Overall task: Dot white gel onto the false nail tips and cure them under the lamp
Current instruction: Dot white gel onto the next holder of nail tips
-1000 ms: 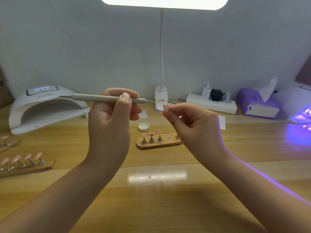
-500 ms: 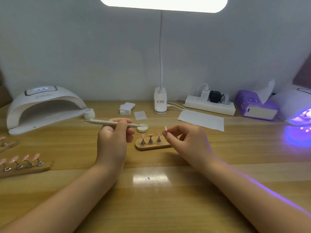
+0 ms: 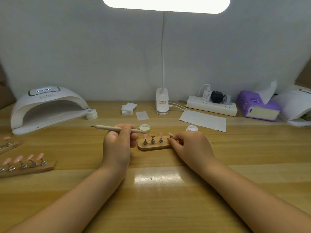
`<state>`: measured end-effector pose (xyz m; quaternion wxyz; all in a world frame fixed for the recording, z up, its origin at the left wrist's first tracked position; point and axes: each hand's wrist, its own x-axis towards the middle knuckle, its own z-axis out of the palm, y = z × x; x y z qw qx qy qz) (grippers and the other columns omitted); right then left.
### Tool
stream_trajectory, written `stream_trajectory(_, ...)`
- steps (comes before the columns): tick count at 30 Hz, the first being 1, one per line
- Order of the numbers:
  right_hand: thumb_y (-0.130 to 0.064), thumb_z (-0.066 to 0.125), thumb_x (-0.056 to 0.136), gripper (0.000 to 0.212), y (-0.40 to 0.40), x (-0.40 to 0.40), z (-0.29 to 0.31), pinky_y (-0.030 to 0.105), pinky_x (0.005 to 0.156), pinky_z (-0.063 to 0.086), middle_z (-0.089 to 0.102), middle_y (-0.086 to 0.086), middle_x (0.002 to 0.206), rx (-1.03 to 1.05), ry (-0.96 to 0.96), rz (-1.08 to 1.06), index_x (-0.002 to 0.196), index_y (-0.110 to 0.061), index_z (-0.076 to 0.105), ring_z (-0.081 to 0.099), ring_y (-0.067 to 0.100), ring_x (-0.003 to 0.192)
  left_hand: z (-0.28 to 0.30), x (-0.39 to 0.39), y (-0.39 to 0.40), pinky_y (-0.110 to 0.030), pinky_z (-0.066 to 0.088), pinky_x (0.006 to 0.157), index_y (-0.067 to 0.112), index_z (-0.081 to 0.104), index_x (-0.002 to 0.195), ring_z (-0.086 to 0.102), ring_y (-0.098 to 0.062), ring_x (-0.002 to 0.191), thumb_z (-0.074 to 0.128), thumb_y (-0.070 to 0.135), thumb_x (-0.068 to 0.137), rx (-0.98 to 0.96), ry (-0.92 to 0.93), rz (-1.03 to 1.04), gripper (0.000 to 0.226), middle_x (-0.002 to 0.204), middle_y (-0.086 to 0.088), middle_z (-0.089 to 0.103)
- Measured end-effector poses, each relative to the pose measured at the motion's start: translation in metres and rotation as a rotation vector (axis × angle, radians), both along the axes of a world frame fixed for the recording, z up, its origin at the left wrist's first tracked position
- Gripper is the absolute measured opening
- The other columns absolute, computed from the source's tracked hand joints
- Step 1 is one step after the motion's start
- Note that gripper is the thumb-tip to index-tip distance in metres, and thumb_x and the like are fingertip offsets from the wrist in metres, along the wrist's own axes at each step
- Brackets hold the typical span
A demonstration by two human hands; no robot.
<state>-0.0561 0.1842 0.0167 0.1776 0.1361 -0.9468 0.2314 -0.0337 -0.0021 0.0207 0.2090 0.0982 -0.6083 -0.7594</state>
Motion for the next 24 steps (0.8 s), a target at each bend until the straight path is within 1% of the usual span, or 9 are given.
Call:
stream_trajectory(4,-0.043,0.050,0.095,0.030,0.000,0.001,0.002,0.033,0.068,0.054,0.070,-0.003,0.082,0.105,0.002,-0.021,0.095,-0.024,0.074,0.062,0.014,0.078,-0.001,0.000,-0.001,-0.025,0.046,0.058,0.012,0.066,0.079,0.054,-0.009,0.058,0.053,0.015,0.092,-0.003,0.005,-0.004,0.018,0.059,0.002,0.060)
stream_trajectory(9,-0.047,0.049,0.091,0.035,0.002,0.007,0.010,0.030,0.058,0.052,0.064,-0.005,0.068,0.172,0.109,-0.030,0.081,-0.021,0.071,0.057,0.012,0.068,-0.003,-0.001,-0.003,-0.025,0.046,0.059,0.012,0.067,0.080,0.056,-0.009,0.059,0.054,0.017,0.092,-0.014,0.014,-0.004,0.018,0.060,0.002,0.061)
stream_trajectory(11,-0.045,0.052,0.089,0.034,0.007,0.004,0.019,0.027,0.051,0.047,0.060,-0.006,0.063,0.150,0.182,-0.029,0.077,-0.019,0.069,0.055,0.013,0.062,-0.003,-0.002,-0.004,-0.025,0.046,0.058,0.012,0.067,0.079,0.055,-0.009,0.058,0.054,0.017,0.092,-0.009,0.020,0.000,0.019,0.059,0.002,0.061)
stream_trajectory(13,-0.041,0.057,0.087,0.027,0.018,-0.002,0.026,0.021,0.047,0.034,0.054,-0.011,0.061,0.079,0.238,-0.068,0.078,-0.019,0.069,0.051,0.010,0.057,-0.003,-0.003,-0.004,-0.025,0.045,0.058,0.013,0.066,0.077,0.055,-0.008,0.057,0.054,0.016,0.092,0.002,0.023,0.004,0.019,0.058,0.003,0.060)
stream_trajectory(16,-0.034,0.059,0.084,0.020,0.041,-0.015,0.024,0.019,0.048,0.024,0.046,-0.017,0.060,-0.032,0.237,-0.182,0.088,-0.019,0.071,0.046,0.007,0.058,-0.004,-0.003,-0.004,-0.024,0.046,0.057,0.014,0.067,0.077,0.056,-0.007,0.057,0.055,0.017,0.091,0.007,0.028,-0.004,0.019,0.058,0.003,0.060)
stream_trajectory(19,-0.045,0.059,0.083,0.039,0.057,-0.026,0.012,0.023,0.053,0.032,0.051,-0.018,0.081,-0.050,0.126,-0.236,0.116,-0.023,0.062,0.048,0.006,0.074,-0.005,-0.002,-0.005,-0.023,0.046,0.056,0.014,0.066,0.078,0.056,-0.007,0.056,0.055,0.017,0.092,-0.004,0.042,-0.010,0.018,0.058,0.003,0.060)
stream_trajectory(21,-0.054,0.060,0.081,0.057,0.062,-0.033,0.006,0.031,0.071,0.048,0.055,-0.009,0.114,-0.053,0.020,-0.234,0.130,-0.025,0.050,0.053,0.012,0.102,-0.005,-0.002,-0.005,-0.024,0.046,0.057,0.013,0.066,0.078,0.055,-0.007,0.057,0.054,0.016,0.092,-0.006,0.045,-0.009,0.018,0.058,0.003,0.060)
stream_trajectory(22,-0.056,0.060,0.079,0.063,0.064,-0.036,0.004,0.036,0.082,0.050,0.052,-0.006,0.126,-0.055,-0.031,-0.229,0.133,-0.025,0.047,0.052,0.015,0.112,-0.005,-0.002,-0.005,-0.024,0.046,0.057,0.013,0.066,0.078,0.055,-0.007,0.057,0.055,0.016,0.092,-0.007,0.043,-0.011,0.018,0.059,0.003,0.060)
stream_trajectory(24,-0.057,0.062,0.076,0.066,0.064,-0.039,0.001,0.039,0.093,0.047,0.050,-0.002,0.132,-0.034,-0.107,-0.220,0.132,-0.025,0.048,0.048,0.019,0.119,-0.006,-0.002,-0.005,-0.025,0.046,0.058,0.014,0.067,0.079,0.056,-0.007,0.058,0.055,0.018,0.092,-0.012,0.039,-0.016,0.018,0.059,0.003,0.061)
